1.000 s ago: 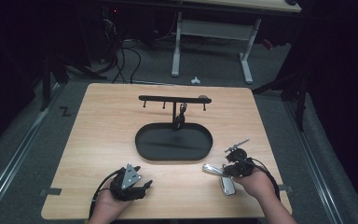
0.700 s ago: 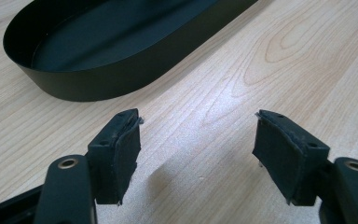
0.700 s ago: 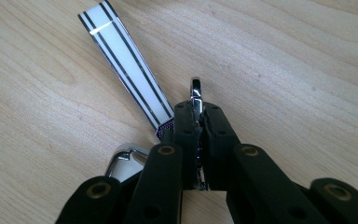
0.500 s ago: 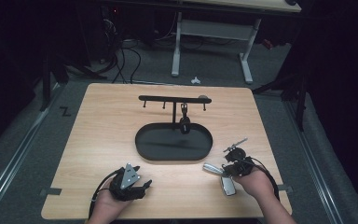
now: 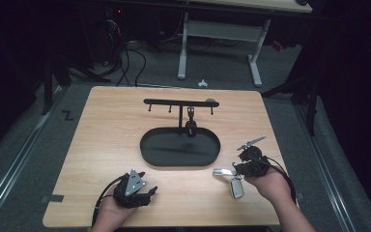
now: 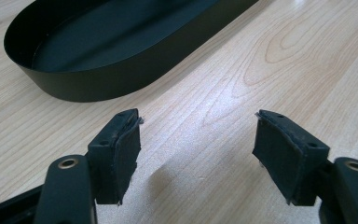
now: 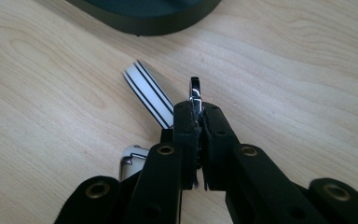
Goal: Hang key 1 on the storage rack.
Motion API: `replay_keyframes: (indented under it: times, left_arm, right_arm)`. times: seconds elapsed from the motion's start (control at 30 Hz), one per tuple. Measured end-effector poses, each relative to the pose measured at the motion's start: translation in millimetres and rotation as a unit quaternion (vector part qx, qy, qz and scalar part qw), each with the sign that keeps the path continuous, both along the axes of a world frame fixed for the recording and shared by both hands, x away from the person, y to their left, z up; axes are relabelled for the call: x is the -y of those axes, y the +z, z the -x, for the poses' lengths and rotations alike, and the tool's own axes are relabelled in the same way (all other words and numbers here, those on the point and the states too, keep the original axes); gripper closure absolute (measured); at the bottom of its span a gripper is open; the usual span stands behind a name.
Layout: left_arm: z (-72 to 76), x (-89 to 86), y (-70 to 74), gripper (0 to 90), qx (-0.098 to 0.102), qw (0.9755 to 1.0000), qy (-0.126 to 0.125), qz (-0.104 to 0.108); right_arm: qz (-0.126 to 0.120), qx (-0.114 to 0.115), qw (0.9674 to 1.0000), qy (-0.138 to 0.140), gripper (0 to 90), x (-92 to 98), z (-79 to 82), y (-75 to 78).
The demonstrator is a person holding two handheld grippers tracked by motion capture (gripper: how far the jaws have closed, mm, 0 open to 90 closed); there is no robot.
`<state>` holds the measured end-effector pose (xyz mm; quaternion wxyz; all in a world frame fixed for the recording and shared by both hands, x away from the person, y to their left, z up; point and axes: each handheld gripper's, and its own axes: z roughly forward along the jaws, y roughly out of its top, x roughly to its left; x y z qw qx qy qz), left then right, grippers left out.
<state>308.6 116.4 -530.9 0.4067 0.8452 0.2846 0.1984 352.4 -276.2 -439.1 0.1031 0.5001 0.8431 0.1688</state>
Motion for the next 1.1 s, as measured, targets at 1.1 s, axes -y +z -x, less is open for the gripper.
replay_keyframes:
  times: [1.1]
  left_arm:
    - [-0.2,-2.0,1.3,31.5,0.001,1.0,0.001,0.007]
  right_arm:
    - [-0.001,0.044,0.999,0.008,86.1,-15.9,-9.9,52.3]
